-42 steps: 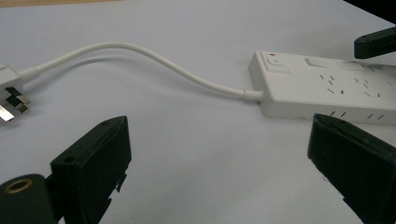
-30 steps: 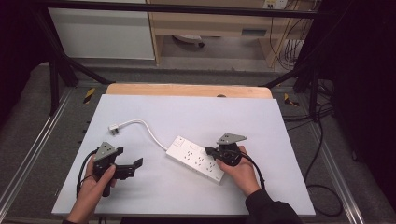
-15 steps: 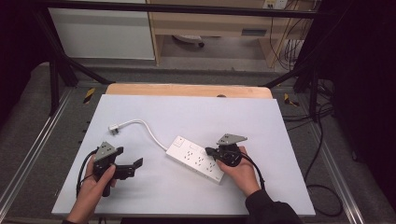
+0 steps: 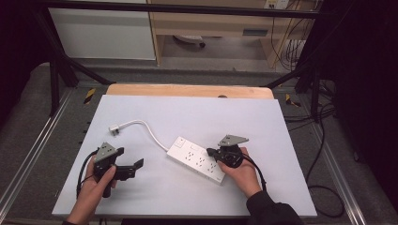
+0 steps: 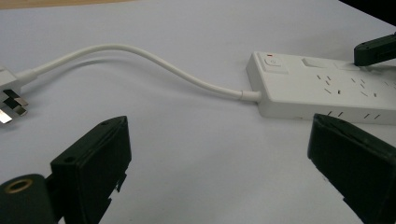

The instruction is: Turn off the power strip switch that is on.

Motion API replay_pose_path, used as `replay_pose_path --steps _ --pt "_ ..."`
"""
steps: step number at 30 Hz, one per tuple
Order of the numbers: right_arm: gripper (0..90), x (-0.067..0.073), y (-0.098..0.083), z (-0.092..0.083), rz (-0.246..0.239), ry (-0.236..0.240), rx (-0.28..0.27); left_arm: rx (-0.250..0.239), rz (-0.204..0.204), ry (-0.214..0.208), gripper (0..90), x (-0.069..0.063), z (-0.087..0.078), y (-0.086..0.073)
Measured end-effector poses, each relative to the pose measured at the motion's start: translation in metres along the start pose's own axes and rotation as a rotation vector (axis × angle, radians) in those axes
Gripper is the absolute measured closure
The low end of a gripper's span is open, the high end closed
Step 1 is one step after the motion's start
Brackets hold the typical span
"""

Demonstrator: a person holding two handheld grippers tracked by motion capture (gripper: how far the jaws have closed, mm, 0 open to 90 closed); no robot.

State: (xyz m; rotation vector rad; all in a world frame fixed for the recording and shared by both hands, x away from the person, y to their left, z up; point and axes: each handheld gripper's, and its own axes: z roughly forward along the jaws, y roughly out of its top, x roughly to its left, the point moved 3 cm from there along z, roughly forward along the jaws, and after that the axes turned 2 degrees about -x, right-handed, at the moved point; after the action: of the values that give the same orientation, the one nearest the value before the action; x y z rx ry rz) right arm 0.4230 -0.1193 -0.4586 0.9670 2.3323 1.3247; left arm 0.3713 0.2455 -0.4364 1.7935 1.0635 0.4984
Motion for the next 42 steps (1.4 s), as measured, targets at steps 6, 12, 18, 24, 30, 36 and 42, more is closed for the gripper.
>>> replay_pose_path --steps 6,12,18,24,30,36,42 --pt "90.0 -0.0005 -0.0012 -0.0012 0.002 -0.003 -0.004 -0.002 0.0 0.001 6.2 0.0 0.0001 0.0001" --pt "90.0 -0.001 -0.0038 -0.0016 0.004 -0.012 0.009 0.001 0.002 -0.001 6.2 -0.0005 0.0002 0.0" --pt "90.0 -0.0008 -0.0018 -0.0021 0.018 0.005 -0.017 0.002 0.002 -0.001 6.2 -0.0002 0.0004 -0.0001" --pt "90.0 0.0039 0.0003 0.0028 -0.016 -0.002 -0.006 0.001 0.001 -0.001 6.1 -0.0003 0.0003 -0.0001" --pt "90.0 0.0038 0.0002 0.0032 -0.007 -0.004 -0.007 0.002 0.002 -0.001 6.2 -0.0006 0.0003 -0.0003" --pt "90.0 0.0042 0.0 0.0039 0.001 0.002 -0.008 0.003 0.0 -0.001 6.2 -0.0006 0.0004 -0.0004" --pt "90.0 0.0038 -0.0017 0.0037 0.024 -0.005 -0.001 0.001 -0.002 0.003 6.1 -0.0001 -0.0001 -0.0005"
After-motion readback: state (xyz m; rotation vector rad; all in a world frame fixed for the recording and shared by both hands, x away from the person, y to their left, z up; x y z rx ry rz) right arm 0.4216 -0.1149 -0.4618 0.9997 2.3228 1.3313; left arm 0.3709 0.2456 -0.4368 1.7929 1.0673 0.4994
